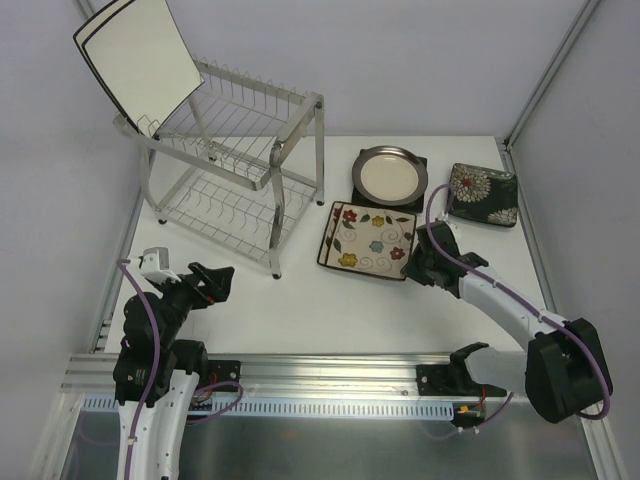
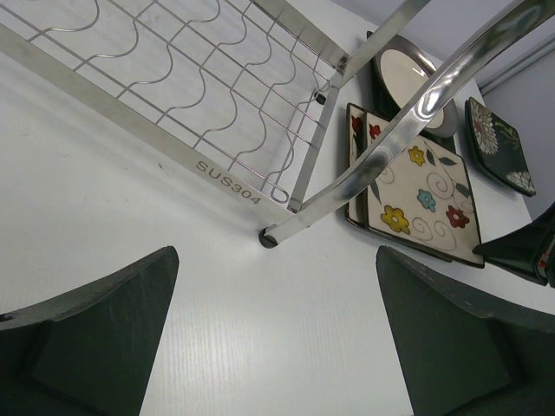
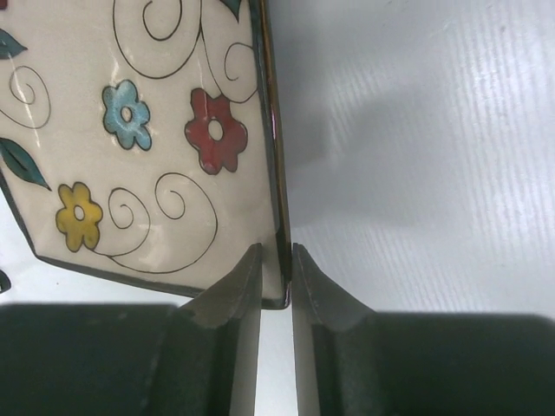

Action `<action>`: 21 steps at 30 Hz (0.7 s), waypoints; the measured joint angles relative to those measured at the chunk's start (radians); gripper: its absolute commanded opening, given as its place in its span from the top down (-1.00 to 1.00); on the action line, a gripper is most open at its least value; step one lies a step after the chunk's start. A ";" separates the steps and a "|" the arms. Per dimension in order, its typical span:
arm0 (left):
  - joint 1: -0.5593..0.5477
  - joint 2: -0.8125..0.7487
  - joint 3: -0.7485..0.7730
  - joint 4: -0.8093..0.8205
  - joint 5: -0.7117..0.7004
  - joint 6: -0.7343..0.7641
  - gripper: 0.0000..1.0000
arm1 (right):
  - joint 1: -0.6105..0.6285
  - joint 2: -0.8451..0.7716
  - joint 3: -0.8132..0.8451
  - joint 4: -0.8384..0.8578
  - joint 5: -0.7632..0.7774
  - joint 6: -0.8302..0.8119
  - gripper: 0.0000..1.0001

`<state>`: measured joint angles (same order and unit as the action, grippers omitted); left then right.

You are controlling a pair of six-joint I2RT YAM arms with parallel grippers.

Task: Load the plates into the dish rack
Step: Grab a plate with the right arm

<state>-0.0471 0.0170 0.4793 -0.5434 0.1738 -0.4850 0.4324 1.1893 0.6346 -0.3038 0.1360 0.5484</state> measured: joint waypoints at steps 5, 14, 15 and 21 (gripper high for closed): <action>0.000 0.000 0.000 0.000 0.000 0.000 -0.98 | -0.051 -0.062 0.000 -0.037 0.002 -0.034 0.99; 0.000 0.000 0.000 0.000 0.000 0.000 -0.98 | -0.152 -0.117 -0.016 -0.082 -0.032 -0.096 0.97; 0.000 0.000 0.000 0.000 0.000 0.000 -0.98 | -0.156 -0.117 -0.019 -0.082 -0.039 -0.099 0.96; 0.000 0.000 0.000 0.000 0.000 0.000 -0.98 | -0.171 -0.109 -0.047 -0.073 -0.066 -0.109 0.82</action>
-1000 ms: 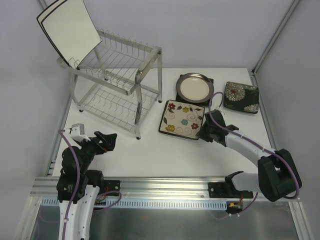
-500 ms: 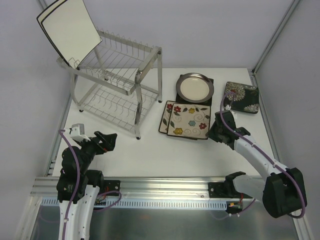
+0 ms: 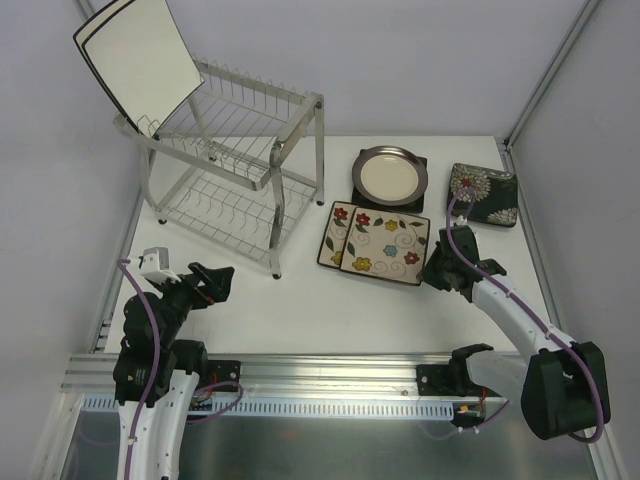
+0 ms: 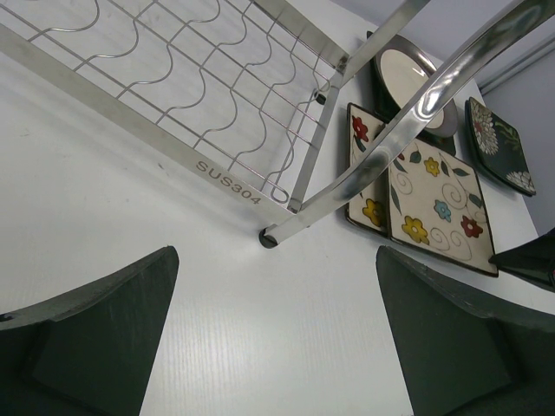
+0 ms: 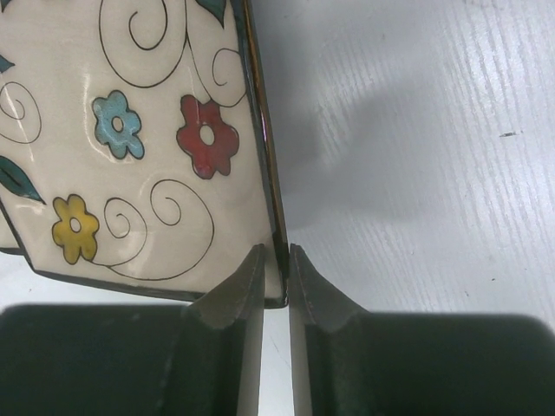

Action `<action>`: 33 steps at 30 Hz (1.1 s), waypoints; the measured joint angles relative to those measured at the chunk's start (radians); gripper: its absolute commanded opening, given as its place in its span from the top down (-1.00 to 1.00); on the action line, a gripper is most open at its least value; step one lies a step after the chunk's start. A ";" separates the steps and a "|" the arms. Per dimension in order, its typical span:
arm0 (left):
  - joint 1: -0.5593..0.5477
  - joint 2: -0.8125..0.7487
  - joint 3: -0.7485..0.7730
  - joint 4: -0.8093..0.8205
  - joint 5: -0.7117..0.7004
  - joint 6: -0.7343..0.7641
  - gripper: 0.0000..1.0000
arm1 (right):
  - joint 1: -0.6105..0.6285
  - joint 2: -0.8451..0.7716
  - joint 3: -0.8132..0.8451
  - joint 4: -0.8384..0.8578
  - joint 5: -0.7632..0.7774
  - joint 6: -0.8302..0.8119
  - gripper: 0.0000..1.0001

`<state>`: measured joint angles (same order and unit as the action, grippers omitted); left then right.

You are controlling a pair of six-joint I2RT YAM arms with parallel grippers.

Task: Load the plates into the dish rack
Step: Grab a plate with the right arm

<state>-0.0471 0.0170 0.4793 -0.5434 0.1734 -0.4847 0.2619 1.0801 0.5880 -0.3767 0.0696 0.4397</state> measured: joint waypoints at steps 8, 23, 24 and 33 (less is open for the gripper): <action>0.000 0.000 0.000 0.000 0.000 0.000 -0.98 | -0.005 0.000 -0.002 0.010 -0.015 -0.005 0.48; 0.000 0.000 -0.001 0.000 0.000 0.000 -0.98 | -0.084 0.004 0.064 0.010 -0.077 -0.066 -0.47; 0.000 0.000 -0.002 0.000 0.000 0.000 -0.98 | -0.102 0.010 0.068 0.019 -0.096 -0.071 -0.48; 0.000 0.000 -0.002 0.000 0.000 0.001 -0.98 | -0.247 0.126 0.071 0.142 -0.320 -0.119 -0.55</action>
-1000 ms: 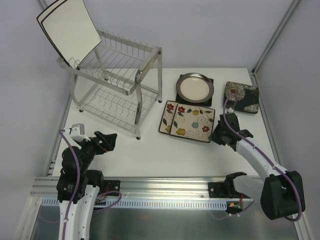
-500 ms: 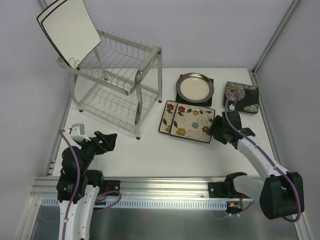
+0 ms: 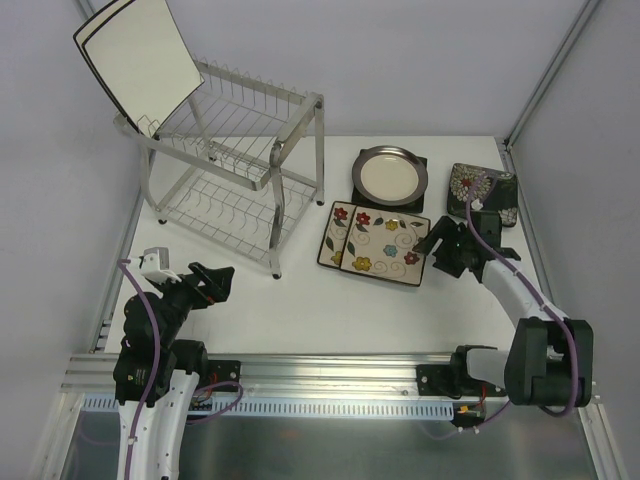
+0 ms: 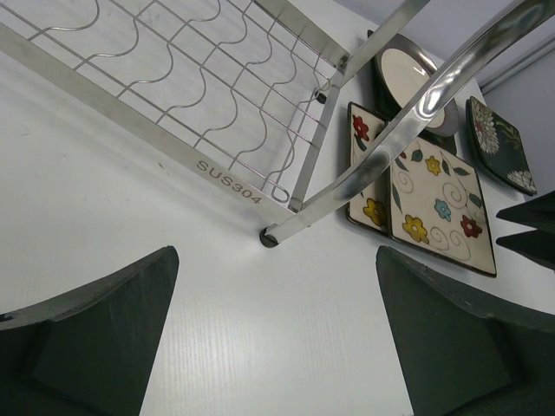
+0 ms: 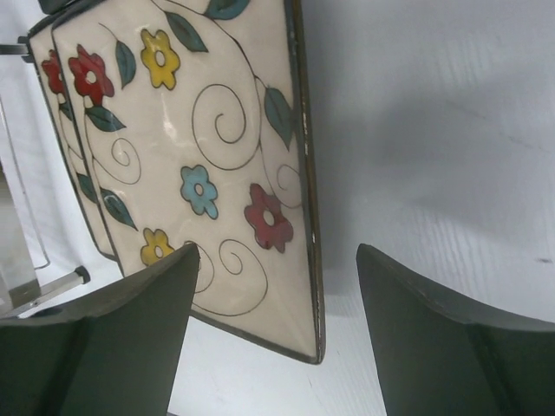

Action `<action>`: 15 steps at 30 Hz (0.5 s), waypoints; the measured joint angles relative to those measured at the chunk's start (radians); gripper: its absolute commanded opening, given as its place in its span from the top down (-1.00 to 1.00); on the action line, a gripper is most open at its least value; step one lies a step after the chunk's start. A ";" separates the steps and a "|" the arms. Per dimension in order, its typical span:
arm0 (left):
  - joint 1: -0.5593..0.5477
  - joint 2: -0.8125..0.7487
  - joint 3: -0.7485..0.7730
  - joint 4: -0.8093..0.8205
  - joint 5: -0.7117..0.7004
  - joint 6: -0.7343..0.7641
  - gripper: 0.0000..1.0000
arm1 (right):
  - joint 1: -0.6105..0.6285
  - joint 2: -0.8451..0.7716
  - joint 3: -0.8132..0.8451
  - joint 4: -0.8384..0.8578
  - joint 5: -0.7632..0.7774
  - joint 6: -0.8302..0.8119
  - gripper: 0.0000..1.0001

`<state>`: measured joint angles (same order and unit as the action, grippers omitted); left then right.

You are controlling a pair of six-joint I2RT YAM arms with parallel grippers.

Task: Load the plates into the dish rack
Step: Grab a plate with the right arm

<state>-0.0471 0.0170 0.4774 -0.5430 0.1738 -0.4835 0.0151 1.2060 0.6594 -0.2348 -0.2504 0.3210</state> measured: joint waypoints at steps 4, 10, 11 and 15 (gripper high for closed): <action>0.000 0.000 0.000 0.000 0.000 0.000 -0.98 | -0.033 0.064 0.000 0.071 -0.084 -0.015 -0.54; 0.000 0.000 0.000 0.000 0.001 0.000 -0.98 | -0.071 0.151 -0.003 0.168 -0.167 -0.026 -0.43; 0.000 0.000 0.000 0.000 0.001 0.001 -0.98 | -0.077 0.167 -0.003 0.187 -0.183 -0.026 -0.43; 0.000 0.003 0.000 0.000 0.001 0.001 -0.98 | -0.087 0.230 -0.004 0.246 -0.232 -0.026 -0.31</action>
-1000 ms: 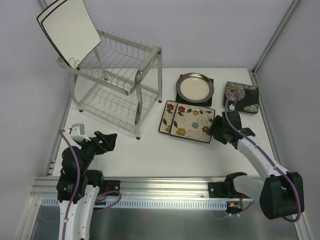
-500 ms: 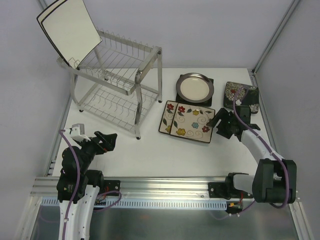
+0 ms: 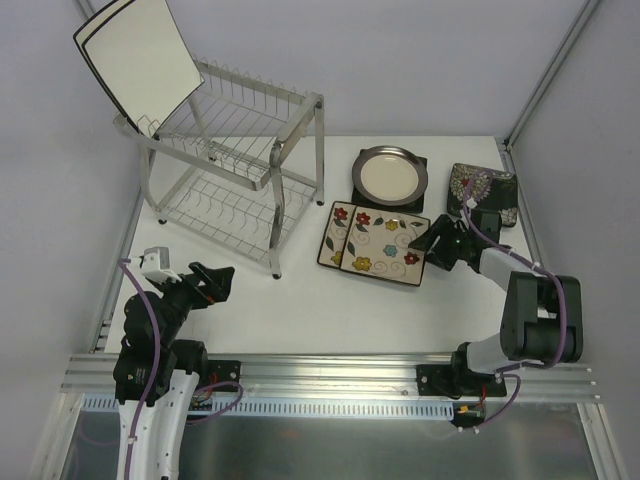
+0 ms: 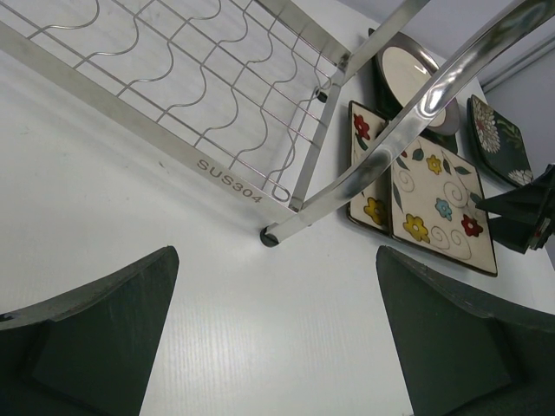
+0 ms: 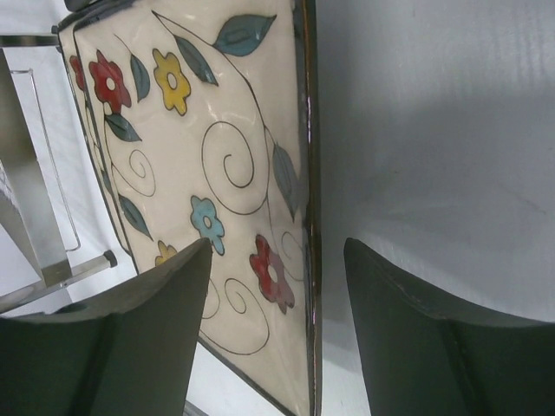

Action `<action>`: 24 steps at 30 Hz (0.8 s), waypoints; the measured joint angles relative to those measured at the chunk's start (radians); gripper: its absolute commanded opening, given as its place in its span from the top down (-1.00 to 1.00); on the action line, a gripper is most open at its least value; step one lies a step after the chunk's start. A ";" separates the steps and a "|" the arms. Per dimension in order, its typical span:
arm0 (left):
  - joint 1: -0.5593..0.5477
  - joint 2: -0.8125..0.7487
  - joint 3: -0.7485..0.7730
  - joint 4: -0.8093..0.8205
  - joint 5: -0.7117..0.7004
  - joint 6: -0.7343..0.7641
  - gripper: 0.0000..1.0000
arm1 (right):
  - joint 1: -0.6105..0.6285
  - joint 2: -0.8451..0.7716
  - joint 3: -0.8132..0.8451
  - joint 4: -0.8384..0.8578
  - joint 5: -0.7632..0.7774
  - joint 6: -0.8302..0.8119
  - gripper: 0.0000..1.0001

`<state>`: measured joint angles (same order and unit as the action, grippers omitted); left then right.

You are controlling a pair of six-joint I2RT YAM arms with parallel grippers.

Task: Load the plates into the dish rack
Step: Grab a plate with the right arm

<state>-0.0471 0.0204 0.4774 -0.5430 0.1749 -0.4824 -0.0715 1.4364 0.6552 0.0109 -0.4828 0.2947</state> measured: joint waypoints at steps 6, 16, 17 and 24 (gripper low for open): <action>0.000 0.009 0.000 0.000 0.001 0.000 -0.98 | -0.002 0.066 -0.013 0.064 -0.054 0.000 -0.04; 0.000 0.014 0.000 0.004 0.008 0.001 -0.98 | -0.034 0.128 -0.048 0.180 -0.140 0.013 0.31; 0.000 0.016 0.000 0.004 0.008 0.001 -0.98 | -0.036 0.132 -0.050 0.191 -0.153 0.017 0.36; 0.000 0.024 0.000 0.006 0.024 0.002 -0.98 | -0.053 0.139 -0.057 0.254 -0.237 0.058 0.84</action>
<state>-0.0471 0.0441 0.4774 -0.5373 0.1986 -0.4801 -0.1249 1.5753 0.5983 0.2649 -0.7193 0.3523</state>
